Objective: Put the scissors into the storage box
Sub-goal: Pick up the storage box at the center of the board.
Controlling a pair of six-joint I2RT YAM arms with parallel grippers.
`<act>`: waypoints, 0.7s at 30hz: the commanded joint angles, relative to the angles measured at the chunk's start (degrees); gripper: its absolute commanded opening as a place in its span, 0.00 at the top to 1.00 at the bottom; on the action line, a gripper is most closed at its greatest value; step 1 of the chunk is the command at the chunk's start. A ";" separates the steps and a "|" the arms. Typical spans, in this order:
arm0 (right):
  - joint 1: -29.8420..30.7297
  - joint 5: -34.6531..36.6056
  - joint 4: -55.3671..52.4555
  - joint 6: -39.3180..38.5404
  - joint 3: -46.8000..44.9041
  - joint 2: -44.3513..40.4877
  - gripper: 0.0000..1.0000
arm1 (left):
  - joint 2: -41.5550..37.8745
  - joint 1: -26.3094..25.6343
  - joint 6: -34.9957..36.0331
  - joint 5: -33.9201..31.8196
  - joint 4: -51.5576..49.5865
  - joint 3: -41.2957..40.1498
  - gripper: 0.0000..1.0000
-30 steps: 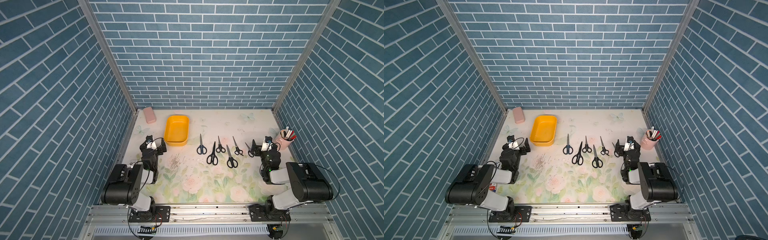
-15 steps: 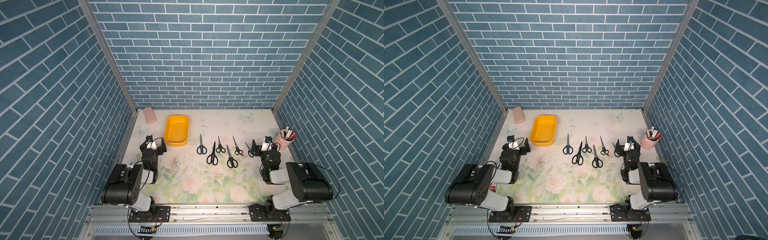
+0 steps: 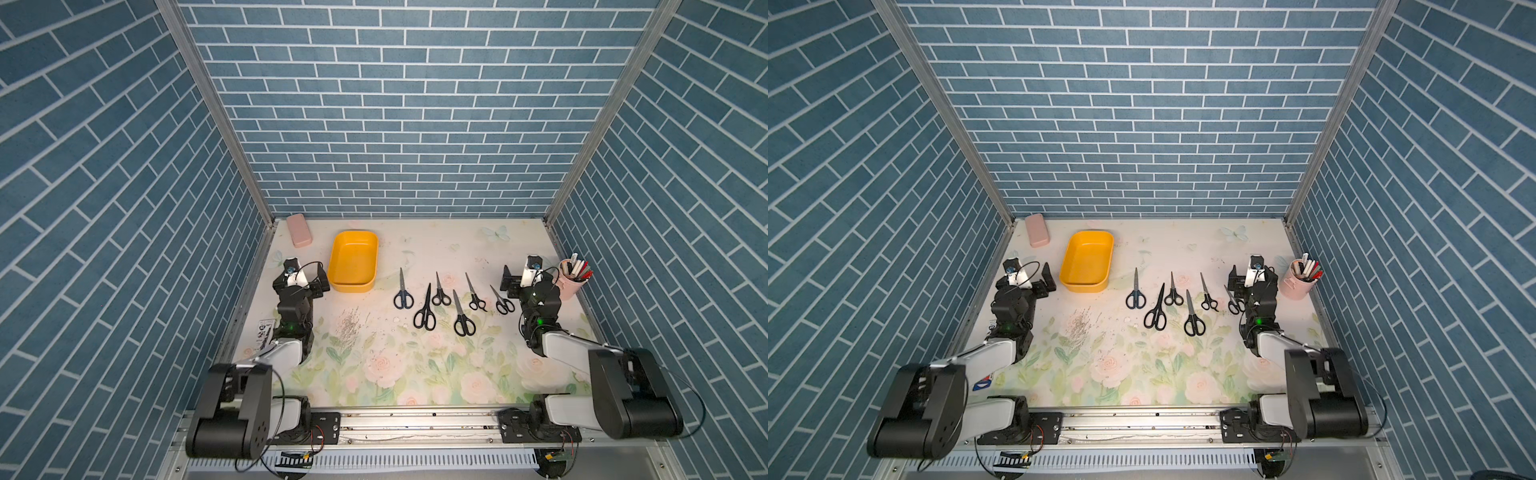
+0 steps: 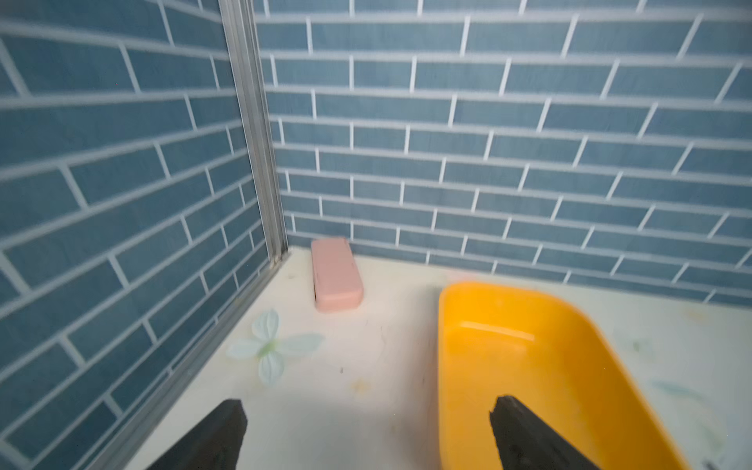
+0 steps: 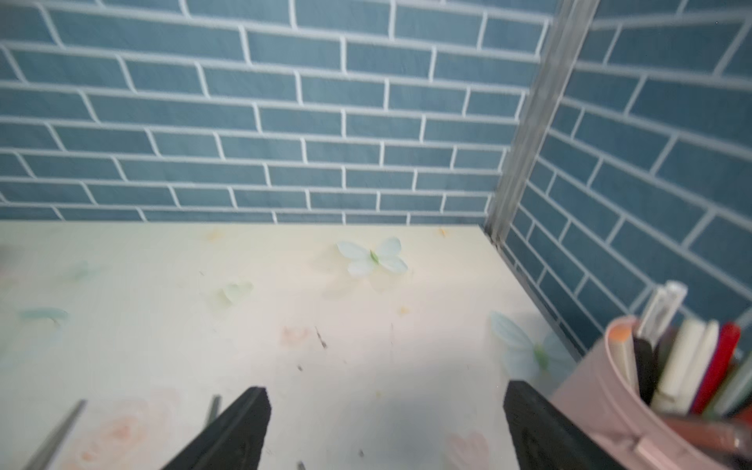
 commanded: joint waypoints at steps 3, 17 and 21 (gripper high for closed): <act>4.92 5.77 -24.31 1.35 8.23 -7.87 0.06 | -2.81 -1.28 -6.06 3.92 -29.23 13.29 0.00; 10.27 4.57 -38.42 6.63 18.94 -3.22 0.14 | 34.02 -1.99 -5.89 11.84 -62.25 51.24 0.08; 11.10 4.08 -39.35 6.49 19.59 -3.14 0.14 | 42.46 -1.96 -4.80 9.49 -64.73 57.98 0.09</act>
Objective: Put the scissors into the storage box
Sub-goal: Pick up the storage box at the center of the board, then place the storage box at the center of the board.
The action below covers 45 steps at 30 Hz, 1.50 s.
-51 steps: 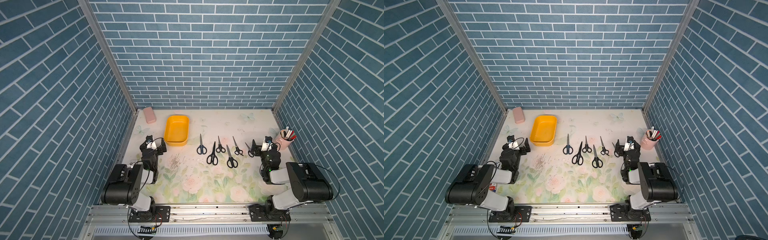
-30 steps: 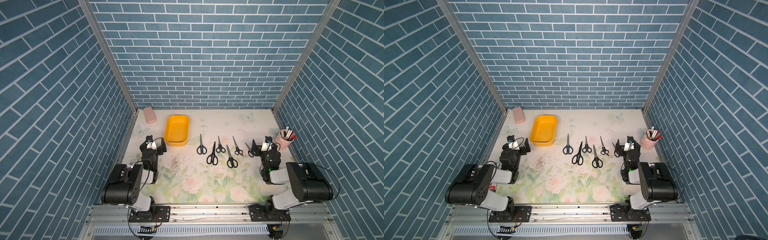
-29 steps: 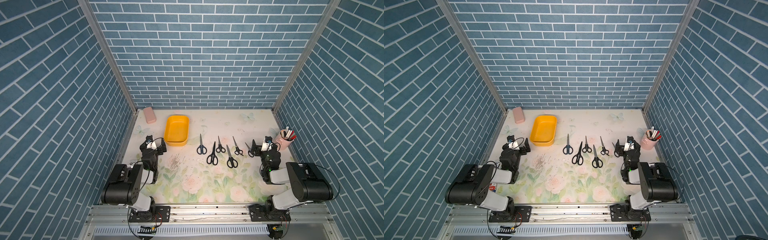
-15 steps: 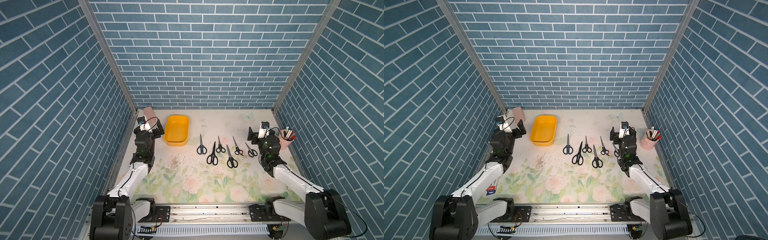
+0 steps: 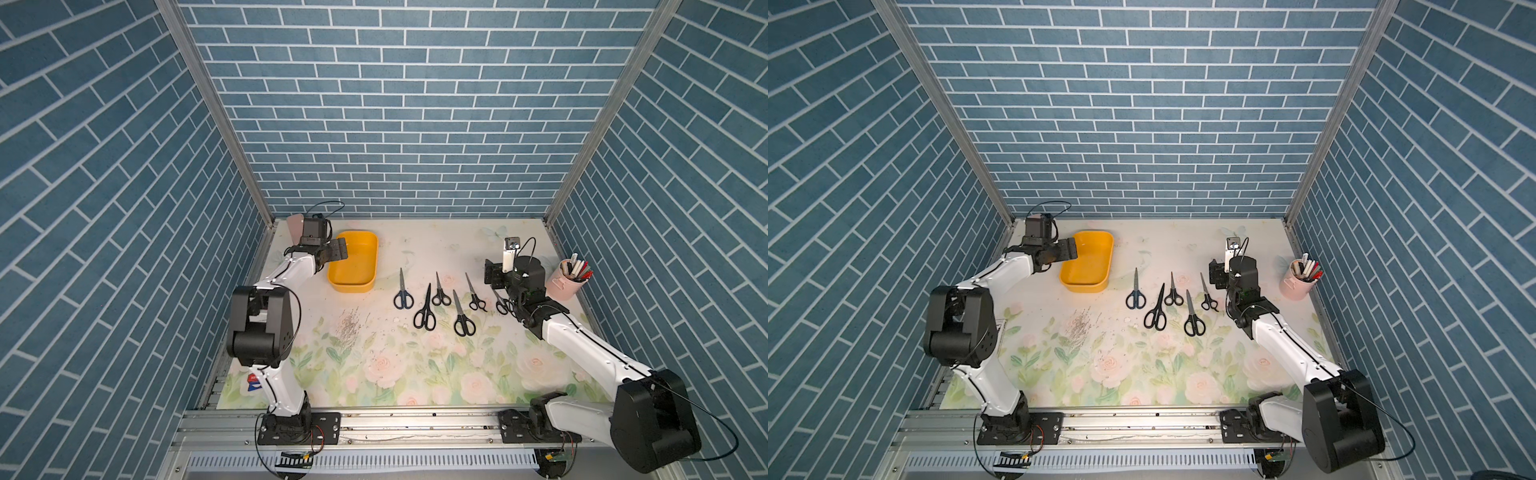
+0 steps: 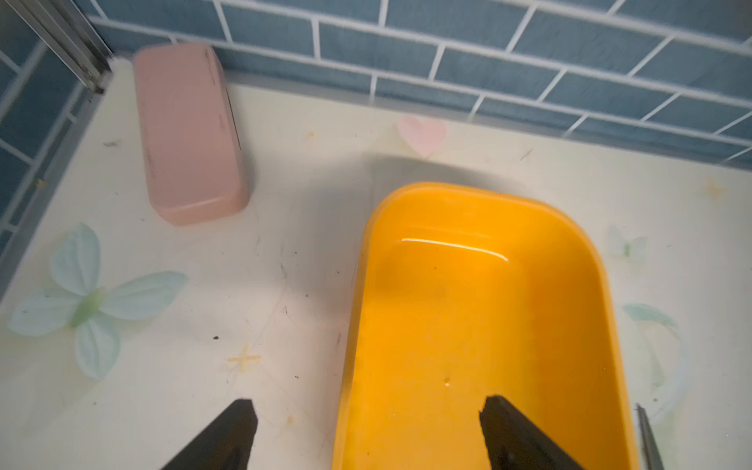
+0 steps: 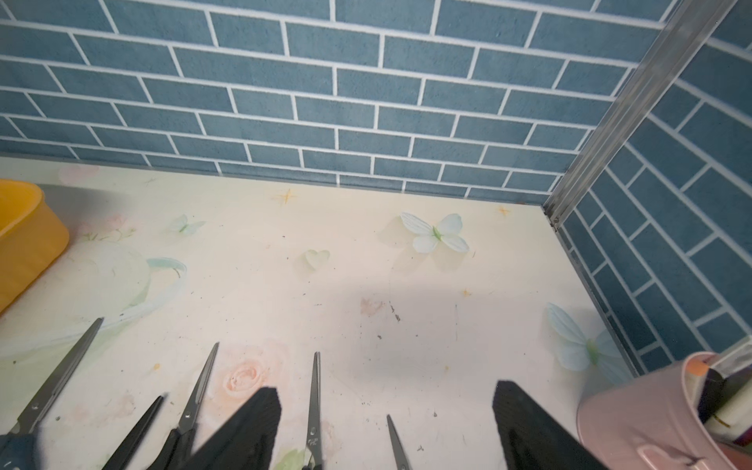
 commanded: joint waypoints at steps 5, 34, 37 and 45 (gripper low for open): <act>0.71 0.99 -3.70 1.05 1.48 -1.68 0.14 | 15.54 -0.24 3.29 0.50 -11.25 14.26 0.20; 0.81 1.99 -11.37 -0.41 1.59 -6.86 0.15 | -6.97 -1.46 1.13 1.91 -15.43 -5.83 1.00; 0.82 1.46 -11.33 -0.35 1.03 -7.33 0.14 | -13.29 -1.81 0.93 3.22 -15.88 -11.32 1.00; 0.82 -1.53 -9.40 1.82 0.19 -7.26 0.14 | -24.15 -2.52 -1.91 5.40 -15.04 -21.34 1.00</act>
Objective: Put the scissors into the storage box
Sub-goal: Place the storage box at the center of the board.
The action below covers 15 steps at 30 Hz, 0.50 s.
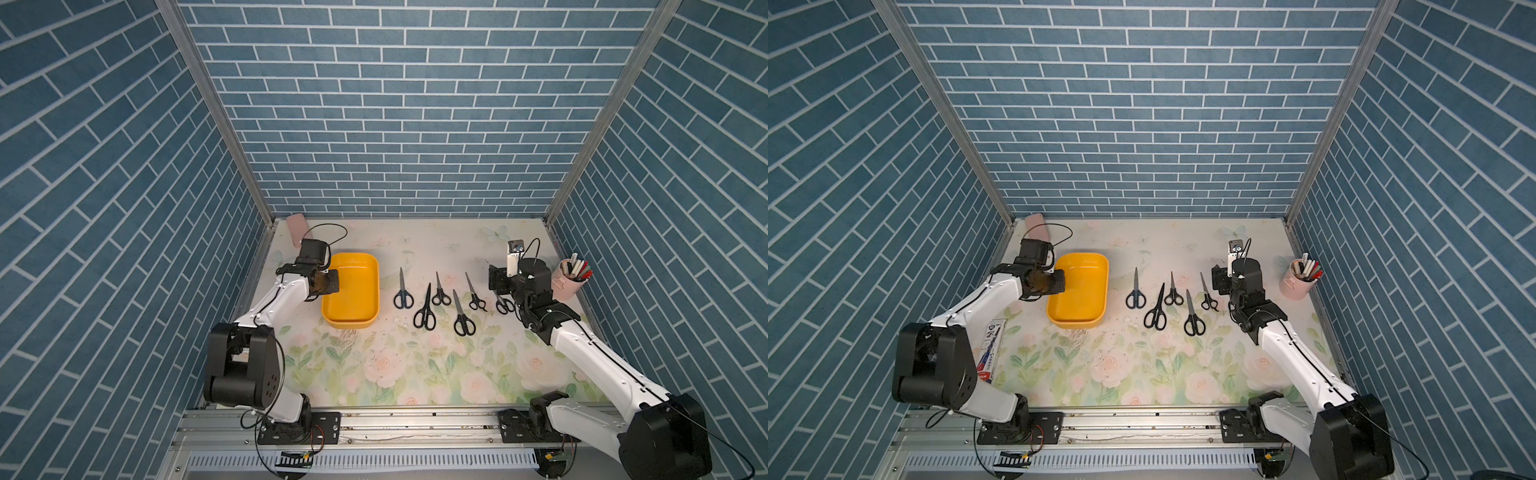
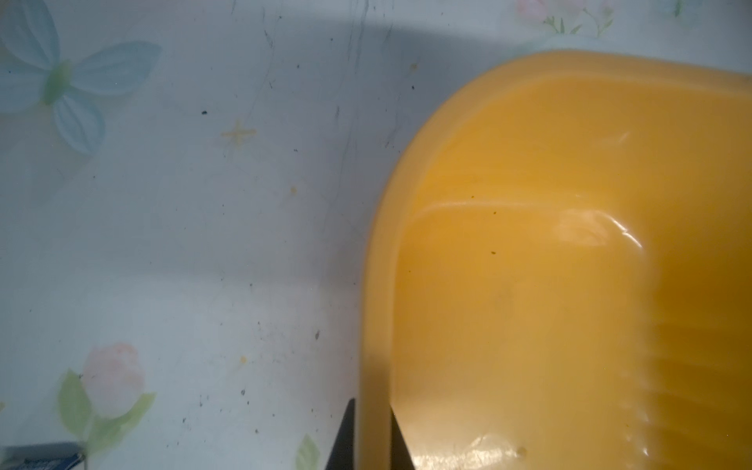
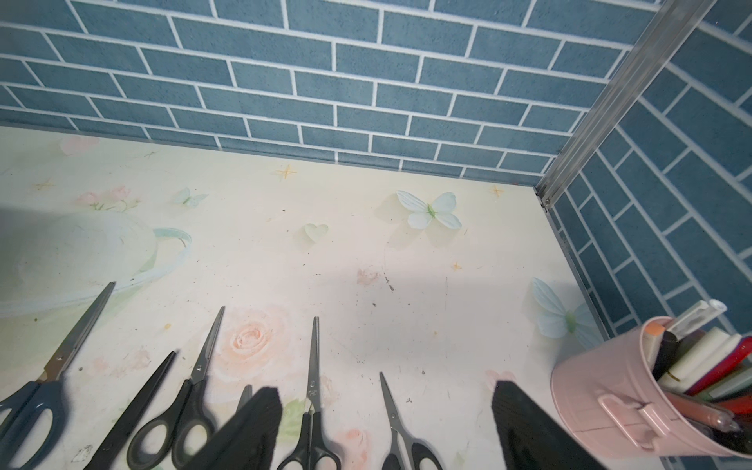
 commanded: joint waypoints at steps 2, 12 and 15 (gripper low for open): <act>0.32 -2.52 1.44 2.37 -0.72 0.05 0.15 | -2.70 -2.57 -3.15 2.33 2.43 -4.91 1.00; 1.15 -3.94 1.53 2.86 0.22 2.58 0.16 | 2.26 -6.42 -7.10 1.92 7.69 -9.15 1.00; 1.12 -3.85 1.53 2.73 0.30 2.69 0.16 | 3.27 -6.45 -7.27 0.73 8.15 -9.33 1.00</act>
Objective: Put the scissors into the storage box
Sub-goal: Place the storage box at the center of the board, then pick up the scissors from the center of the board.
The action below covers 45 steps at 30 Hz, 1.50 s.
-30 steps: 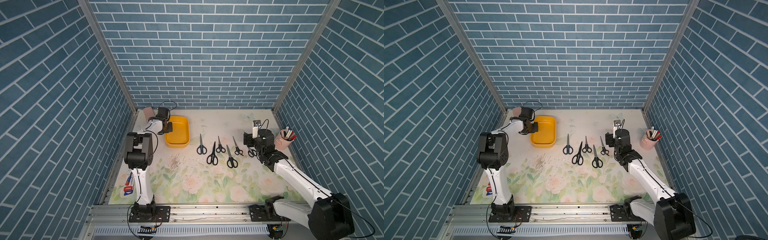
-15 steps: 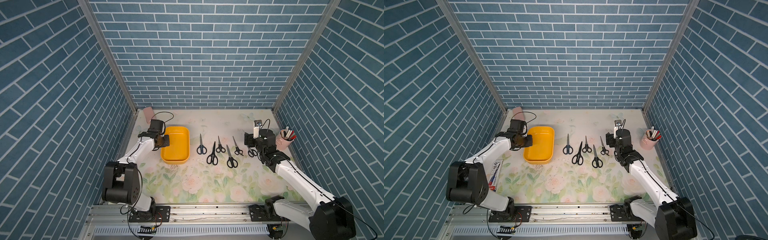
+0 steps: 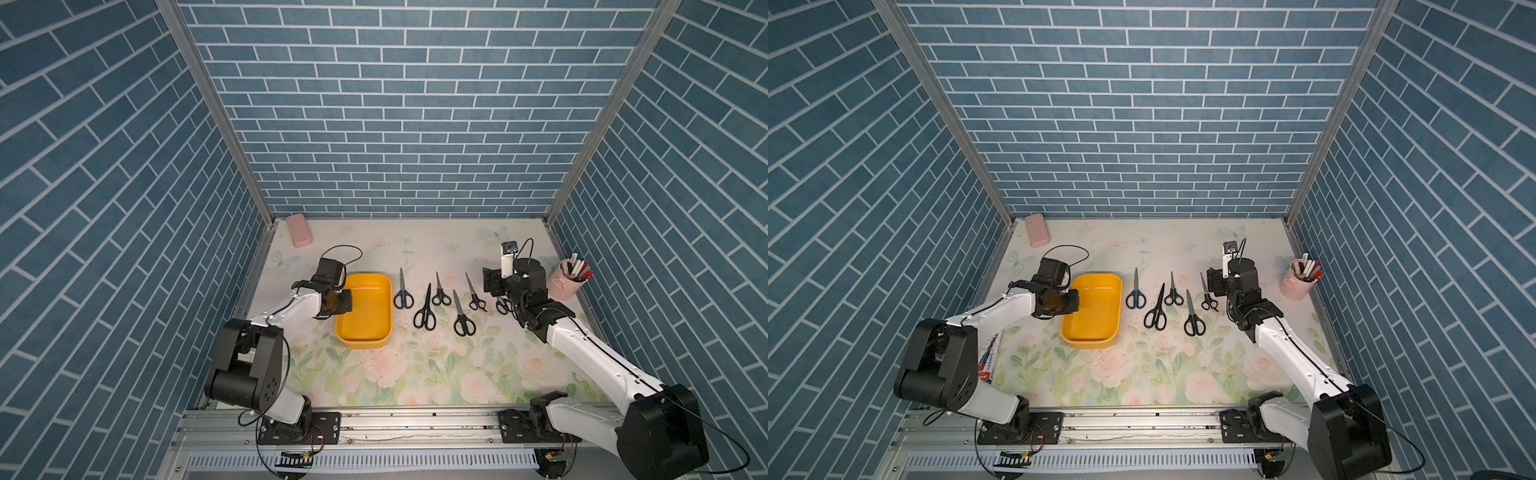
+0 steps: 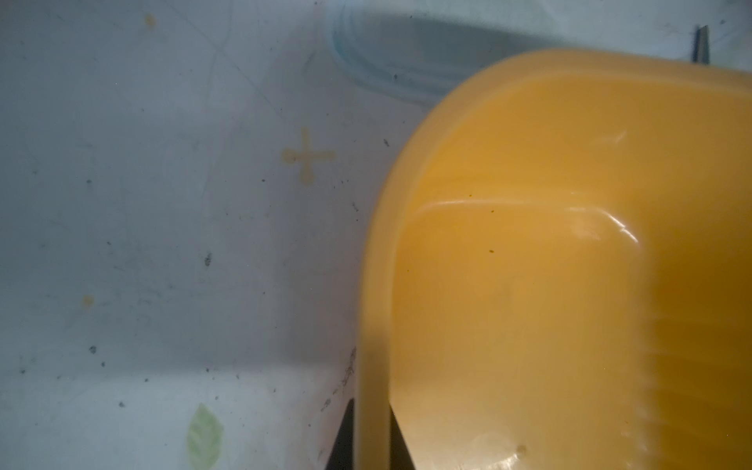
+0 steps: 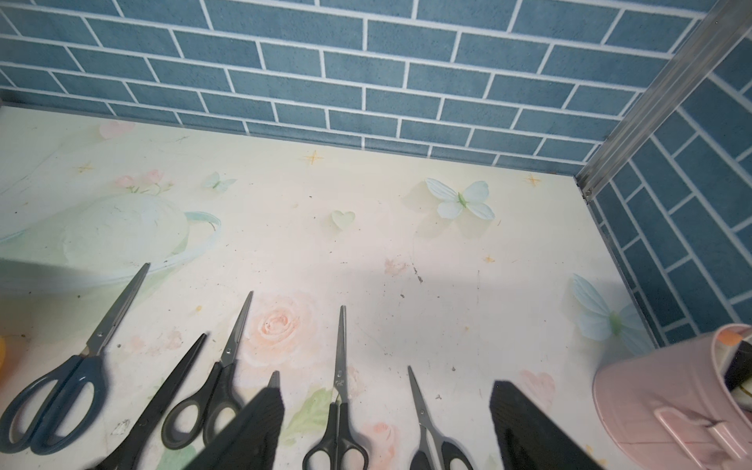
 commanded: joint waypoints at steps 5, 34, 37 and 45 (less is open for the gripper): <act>0.43 -0.96 1.78 1.04 -0.29 0.81 0.16 | 2.05 0.00 -1.60 -1.19 3.81 -0.82 1.00; 1.13 1.23 -0.50 1.88 2.21 6.45 0.14 | 3.84 -0.91 -2.63 -0.47 2.22 2.95 0.54; 1.13 6.22 -8.48 7.97 7.53 8.52 0.00 | 0.94 -1.00 -3.02 0.29 0.10 5.64 0.34; 0.51 -3.39 -16.03 15.28 9.29 8.66 0.00 | -6.73 -0.91 -3.44 -3.39 -4.38 10.51 0.25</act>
